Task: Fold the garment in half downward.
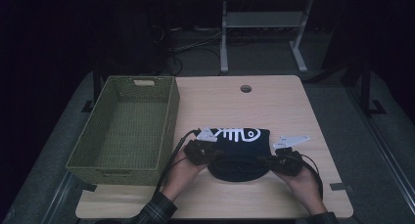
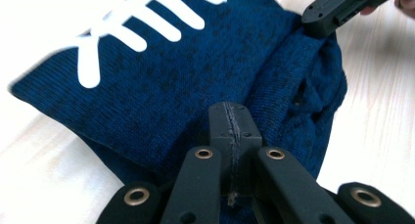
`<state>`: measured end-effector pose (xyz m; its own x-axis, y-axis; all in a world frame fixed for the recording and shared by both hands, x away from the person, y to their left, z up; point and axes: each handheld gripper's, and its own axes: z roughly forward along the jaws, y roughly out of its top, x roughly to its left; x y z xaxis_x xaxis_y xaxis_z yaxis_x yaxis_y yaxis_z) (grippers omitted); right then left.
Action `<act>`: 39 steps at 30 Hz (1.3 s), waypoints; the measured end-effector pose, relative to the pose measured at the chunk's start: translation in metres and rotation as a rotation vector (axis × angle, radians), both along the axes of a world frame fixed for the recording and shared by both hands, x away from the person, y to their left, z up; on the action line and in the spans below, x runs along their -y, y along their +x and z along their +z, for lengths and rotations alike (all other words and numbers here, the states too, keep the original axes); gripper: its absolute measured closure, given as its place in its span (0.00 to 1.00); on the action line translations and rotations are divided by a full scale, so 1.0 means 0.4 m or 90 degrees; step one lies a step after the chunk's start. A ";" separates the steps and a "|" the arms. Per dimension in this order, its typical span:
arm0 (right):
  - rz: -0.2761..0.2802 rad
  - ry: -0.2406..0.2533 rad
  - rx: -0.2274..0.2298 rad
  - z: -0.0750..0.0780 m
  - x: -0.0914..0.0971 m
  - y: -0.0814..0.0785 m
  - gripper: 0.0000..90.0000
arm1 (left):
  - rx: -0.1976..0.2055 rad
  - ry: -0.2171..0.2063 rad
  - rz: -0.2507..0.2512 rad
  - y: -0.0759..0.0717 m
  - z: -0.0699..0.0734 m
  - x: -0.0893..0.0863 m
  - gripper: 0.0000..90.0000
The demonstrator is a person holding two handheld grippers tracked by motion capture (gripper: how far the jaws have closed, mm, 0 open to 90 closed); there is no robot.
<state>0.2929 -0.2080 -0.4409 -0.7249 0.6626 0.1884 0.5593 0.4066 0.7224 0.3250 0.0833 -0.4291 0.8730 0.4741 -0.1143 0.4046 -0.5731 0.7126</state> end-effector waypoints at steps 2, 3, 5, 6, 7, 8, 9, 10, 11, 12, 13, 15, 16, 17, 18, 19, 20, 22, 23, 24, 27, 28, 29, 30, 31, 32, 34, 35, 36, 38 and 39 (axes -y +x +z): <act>0.006 -0.006 0.002 -0.011 0.000 -0.003 1.00 | 0.006 0.011 -0.003 -0.007 -0.014 0.004 1.00; 0.004 -0.007 -0.001 -0.015 -0.001 -0.005 1.00 | 0.007 0.015 -0.005 -0.008 -0.019 0.005 1.00; 0.006 -0.013 0.001 -0.024 -0.002 -0.005 1.00 | 0.015 0.028 -0.007 -0.011 -0.036 0.008 1.00; 0.005 -0.015 0.000 -0.029 -0.004 -0.005 1.00 | 0.017 0.037 -0.005 -0.011 -0.050 0.011 1.00; 0.005 -0.015 0.000 -0.029 -0.004 -0.005 1.00 | 0.017 0.037 -0.005 -0.011 -0.050 0.011 1.00; 0.007 -0.022 -0.002 -0.038 -0.008 -0.002 1.00 | 0.021 0.043 -0.005 -0.011 -0.055 0.012 1.00; 0.007 -0.027 -0.001 -0.041 -0.011 -0.002 1.00 | 0.025 0.050 -0.006 -0.010 -0.059 0.012 1.00; 0.008 -0.033 0.000 -0.043 -0.014 -0.002 1.00 | 0.023 0.046 -0.002 -0.009 -0.062 0.012 1.00; 0.007 -0.036 0.001 -0.046 -0.016 -0.002 1.00 | 0.024 0.047 -0.002 -0.007 -0.064 0.010 1.00; 0.006 -0.036 0.000 -0.048 -0.018 -0.001 1.00 | 0.024 0.046 0.001 -0.006 -0.066 0.010 1.00; 0.008 -0.036 0.001 -0.050 -0.018 0.000 1.00 | 0.024 0.045 0.002 -0.004 -0.068 0.009 1.00; 0.006 -0.032 -0.001 -0.052 -0.018 0.000 1.00 | 0.023 0.038 0.006 -0.003 -0.072 0.008 1.00; 0.005 -0.029 0.000 -0.053 -0.017 -0.001 1.00 | 0.022 0.037 0.005 -0.003 -0.072 0.008 1.00; 0.005 -0.029 0.003 -0.054 -0.016 -0.002 1.00 | 0.025 0.039 0.004 -0.003 -0.071 0.007 1.00; 0.004 -0.028 0.004 -0.054 -0.016 -0.003 1.00 | 0.025 0.039 0.004 -0.003 -0.071 0.007 1.00; 0.006 -0.029 0.008 -0.054 -0.015 -0.003 1.00 | 0.022 0.037 0.003 -0.003 -0.070 0.006 1.00; 0.005 -0.029 0.007 -0.052 -0.016 -0.004 1.00 | 0.021 0.033 0.005 -0.002 -0.068 0.005 1.00; 0.002 -0.028 0.006 -0.048 -0.016 -0.006 1.00 | 0.019 0.029 0.006 0.000 -0.065 0.004 1.00; 0.002 -0.028 0.008 -0.046 -0.014 -0.007 1.00 | 0.020 0.030 0.004 0.001 -0.063 0.003 1.00; 0.004 -0.027 0.011 -0.044 -0.013 -0.007 1.00 | 0.019 0.029 0.003 0.002 -0.061 0.003 1.00; 0.002 -0.020 0.016 -0.038 -0.009 -0.009 0.97 | 0.020 0.023 0.007 0.004 -0.053 0.002 0.97; 0.001 -0.018 0.020 -0.035 -0.008 -0.010 0.95 | 0.021 0.021 0.008 0.004 -0.049 0.001 0.94; -0.001 -0.015 0.024 -0.031 -0.006 -0.011 0.92 | 0.023 0.019 0.011 0.004 -0.046 0.000 0.92; -0.005 -0.013 0.029 -0.028 -0.003 -0.012 0.89 | 0.024 0.017 0.012 0.004 -0.041 -0.001 0.89; -0.009 -0.009 0.032 -0.024 0.000 -0.013 0.88 | 0.026 0.013 0.014 0.005 -0.037 -0.003 0.86; -0.012 -0.008 0.038 -0.022 0.003 -0.014 0.85 | 0.027 0.011 0.018 0.006 -0.033 -0.005 0.84; -0.022 0.000 0.042 -0.015 0.010 -0.016 0.79 | 0.025 0.004 0.022 0.008 -0.026 -0.010 0.78; -0.025 0.006 0.045 -0.013 0.014 -0.017 0.76 | 0.024 0.000 0.024 0.010 -0.023 -0.012 0.76; -0.033 0.006 0.045 -0.011 0.017 -0.018 0.73 | 0.022 -0.004 0.030 0.011 -0.016 -0.016 0.74; -0.045 0.005 0.052 -0.009 0.022 -0.019 0.67 | 0.023 -0.003 0.030 0.012 -0.012 -0.018 0.69; -0.049 0.005 0.054 -0.008 0.024 -0.020 0.65 | 0.024 -0.007 0.035 0.013 -0.010 -0.020 0.67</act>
